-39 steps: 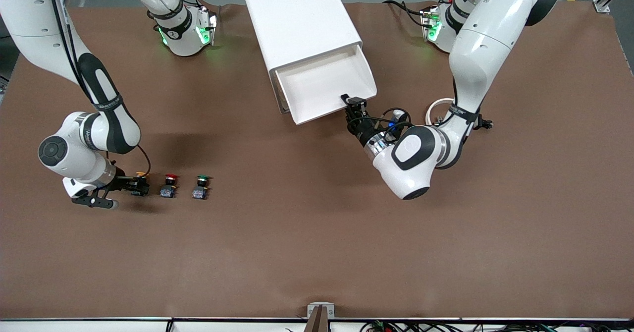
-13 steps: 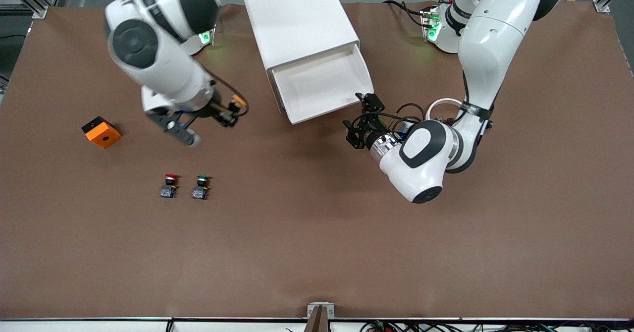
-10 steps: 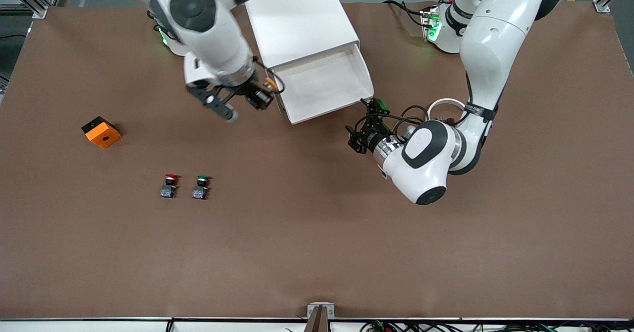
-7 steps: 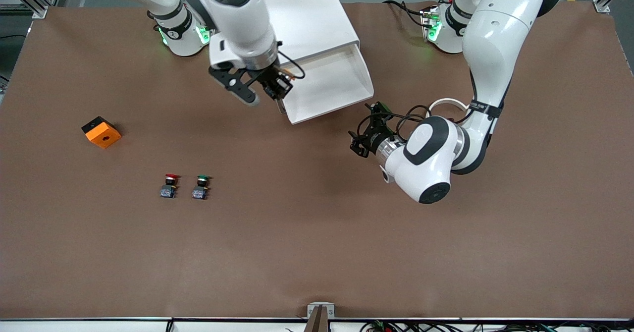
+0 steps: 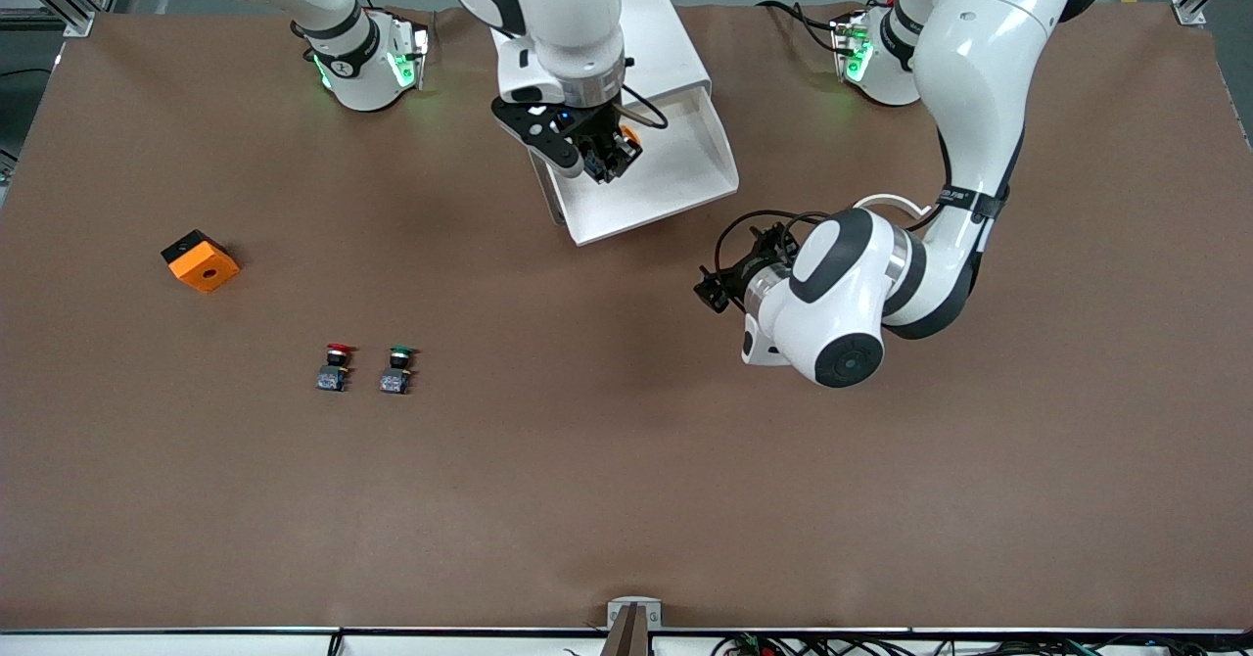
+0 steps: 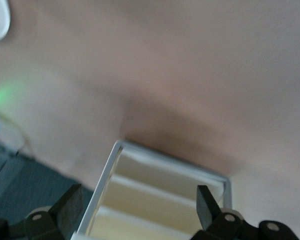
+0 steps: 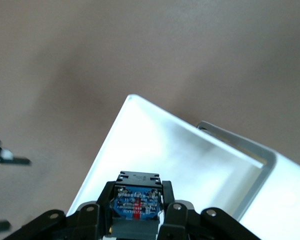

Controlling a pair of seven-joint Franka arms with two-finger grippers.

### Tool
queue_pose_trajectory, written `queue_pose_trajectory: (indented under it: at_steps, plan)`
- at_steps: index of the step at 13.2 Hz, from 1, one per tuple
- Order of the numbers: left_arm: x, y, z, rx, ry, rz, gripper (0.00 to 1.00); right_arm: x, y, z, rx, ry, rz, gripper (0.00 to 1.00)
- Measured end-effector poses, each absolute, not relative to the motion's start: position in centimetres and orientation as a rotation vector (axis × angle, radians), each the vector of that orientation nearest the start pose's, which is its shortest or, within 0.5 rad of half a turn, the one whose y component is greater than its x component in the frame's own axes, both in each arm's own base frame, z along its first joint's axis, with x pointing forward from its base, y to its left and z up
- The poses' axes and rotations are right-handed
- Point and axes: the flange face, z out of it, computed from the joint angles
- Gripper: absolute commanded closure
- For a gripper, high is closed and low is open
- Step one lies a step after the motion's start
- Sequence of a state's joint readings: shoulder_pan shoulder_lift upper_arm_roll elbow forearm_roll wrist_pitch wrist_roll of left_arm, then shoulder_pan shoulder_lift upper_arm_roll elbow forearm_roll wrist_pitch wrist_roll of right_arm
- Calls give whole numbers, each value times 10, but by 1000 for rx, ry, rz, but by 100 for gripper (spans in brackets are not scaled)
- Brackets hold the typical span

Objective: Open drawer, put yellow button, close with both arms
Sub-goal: 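Lower the button into the drawer while the left gripper releases the handle, then raise the right gripper away while the left gripper pushes the drawer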

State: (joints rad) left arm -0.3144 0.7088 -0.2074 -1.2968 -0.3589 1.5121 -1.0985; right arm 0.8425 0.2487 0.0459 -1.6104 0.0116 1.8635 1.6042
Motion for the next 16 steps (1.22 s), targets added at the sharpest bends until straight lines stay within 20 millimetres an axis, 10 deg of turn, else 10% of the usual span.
queue_pose_trajectory:
  at_steps: [8, 9, 10, 16]
  plan:
    - [607, -366, 341, -3042, -731, 607, 0, 384, 536, 418, -2956, 1100, 49, 100]
    - [613, -362, 345, -3061, -738, 572, 0, 383, 538, 413, -2963, 1098, 52, 85]
    - [619, -358, 349, -3080, -719, 506, 0, 382, 539, 411, -2967, 1095, 53, 10]
    - [606, -381, 382, -3065, -545, 245, 0, 384, 538, 415, -2990, 1032, 40, 0]
